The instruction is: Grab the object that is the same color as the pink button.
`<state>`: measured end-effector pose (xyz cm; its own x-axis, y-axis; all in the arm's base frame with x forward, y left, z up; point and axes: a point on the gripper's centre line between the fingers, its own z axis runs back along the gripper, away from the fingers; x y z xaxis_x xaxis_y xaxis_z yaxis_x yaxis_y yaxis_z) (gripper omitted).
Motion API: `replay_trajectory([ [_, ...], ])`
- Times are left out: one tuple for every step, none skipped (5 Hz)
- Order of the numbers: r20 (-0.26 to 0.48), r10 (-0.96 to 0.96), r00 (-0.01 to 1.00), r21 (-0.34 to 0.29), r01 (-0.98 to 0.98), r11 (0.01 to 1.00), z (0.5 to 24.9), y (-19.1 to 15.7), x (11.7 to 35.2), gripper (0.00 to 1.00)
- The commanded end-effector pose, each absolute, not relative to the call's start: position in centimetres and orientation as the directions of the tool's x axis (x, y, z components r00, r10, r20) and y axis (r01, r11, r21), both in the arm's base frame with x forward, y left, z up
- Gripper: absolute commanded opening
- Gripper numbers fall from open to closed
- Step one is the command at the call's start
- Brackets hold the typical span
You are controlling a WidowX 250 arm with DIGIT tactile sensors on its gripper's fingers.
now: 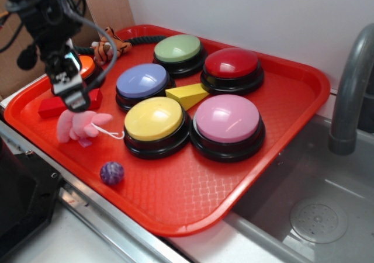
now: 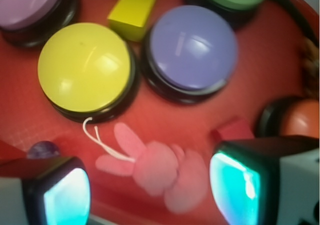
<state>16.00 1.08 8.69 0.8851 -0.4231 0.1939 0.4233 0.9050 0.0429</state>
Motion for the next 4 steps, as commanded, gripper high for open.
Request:
replay_trajectory([
  [0.278,-0.578,0.767,0.003,0.601,0.799,5.5,1.6,16.1,1.0],
  [0.299,-0.643,0.705,-0.017,0.677,0.735,4.4,2.2,15.8,1.0],
  [0.269,-0.678,0.684,0.006,0.703,0.711,3.8,2.2,15.6,1.0],
  [0.258,-0.68,0.687,-0.006,0.705,0.71,2.6,2.4,15.9,1.0],
])
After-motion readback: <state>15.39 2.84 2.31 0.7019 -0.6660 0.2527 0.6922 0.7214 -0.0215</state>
